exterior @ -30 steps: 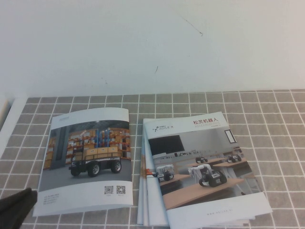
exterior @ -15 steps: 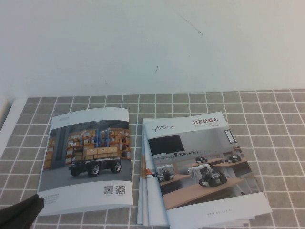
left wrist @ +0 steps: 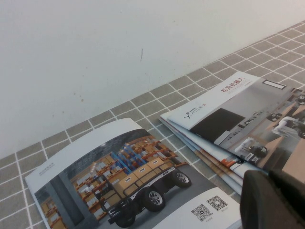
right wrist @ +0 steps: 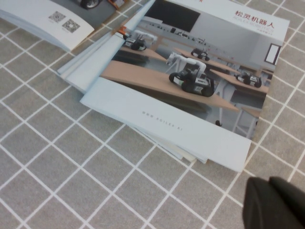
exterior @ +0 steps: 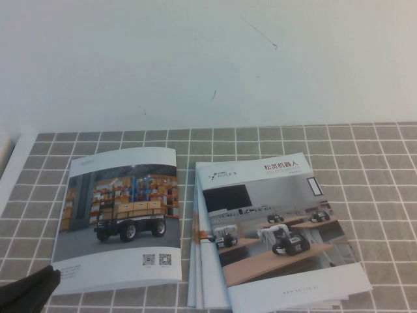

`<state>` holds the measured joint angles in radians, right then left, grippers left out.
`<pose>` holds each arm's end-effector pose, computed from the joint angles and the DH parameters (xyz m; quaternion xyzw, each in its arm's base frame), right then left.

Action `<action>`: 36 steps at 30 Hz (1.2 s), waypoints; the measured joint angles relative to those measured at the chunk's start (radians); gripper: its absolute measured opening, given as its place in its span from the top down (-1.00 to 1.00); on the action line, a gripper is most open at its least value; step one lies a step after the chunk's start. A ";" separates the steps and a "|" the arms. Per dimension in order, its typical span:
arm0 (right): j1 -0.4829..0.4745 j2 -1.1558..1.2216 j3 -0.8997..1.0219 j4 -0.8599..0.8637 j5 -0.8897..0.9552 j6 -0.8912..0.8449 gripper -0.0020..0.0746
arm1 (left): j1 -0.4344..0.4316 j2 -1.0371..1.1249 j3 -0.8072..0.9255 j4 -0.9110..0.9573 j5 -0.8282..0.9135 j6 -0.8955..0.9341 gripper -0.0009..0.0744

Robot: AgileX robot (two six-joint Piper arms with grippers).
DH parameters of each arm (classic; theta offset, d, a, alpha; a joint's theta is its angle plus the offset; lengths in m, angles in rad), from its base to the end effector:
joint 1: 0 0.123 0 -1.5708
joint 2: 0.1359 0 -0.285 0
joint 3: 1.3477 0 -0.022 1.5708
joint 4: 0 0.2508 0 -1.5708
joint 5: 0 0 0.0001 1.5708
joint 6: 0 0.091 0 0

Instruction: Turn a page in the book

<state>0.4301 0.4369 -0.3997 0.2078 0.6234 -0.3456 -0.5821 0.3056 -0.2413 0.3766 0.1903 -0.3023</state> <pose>0.0738 0.0459 0.2637 -0.2887 0.8256 0.1135 0.4713 0.0722 -0.0399 0.2585 0.2210 0.7265 -0.1397 0.6355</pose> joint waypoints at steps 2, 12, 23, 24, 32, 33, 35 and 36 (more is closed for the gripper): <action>0.000 0.000 0.000 0.000 0.000 0.000 0.95 | 0.000 0.000 0.000 0.000 0.000 0.000 0.99; 0.000 0.000 0.000 0.002 0.000 0.000 0.95 | 0.023 -0.050 0.000 0.002 0.025 -0.002 0.99; 0.000 0.000 0.000 0.002 0.000 0.000 0.95 | 0.422 -0.234 0.091 -0.440 0.026 0.384 0.99; 0.000 0.000 0.000 0.002 0.000 0.000 0.95 | 0.448 -0.243 0.116 -0.467 0.015 0.412 0.99; 0.000 0.000 0.000 0.002 0.000 0.000 0.95 | 0.486 -0.313 0.262 -0.486 0.039 0.435 0.99; 0.000 0.000 0.000 0.002 0.000 0.000 0.95 | 0.486 -0.315 0.262 -0.486 0.070 0.418 0.99; 0.000 0.000 0.000 0.002 0.000 0.000 0.95 | 0.486 -0.315 0.262 -0.482 0.112 0.392 0.99; 0.000 0.000 0.000 0.002 0.000 0.000 0.95 | 0.486 -0.315 0.262 -0.479 0.120 0.383 0.99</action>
<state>0.4301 0.4369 -0.3997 0.2098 0.6234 -0.3456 -0.0963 -0.0092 0.0211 -0.1024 0.3102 0.0810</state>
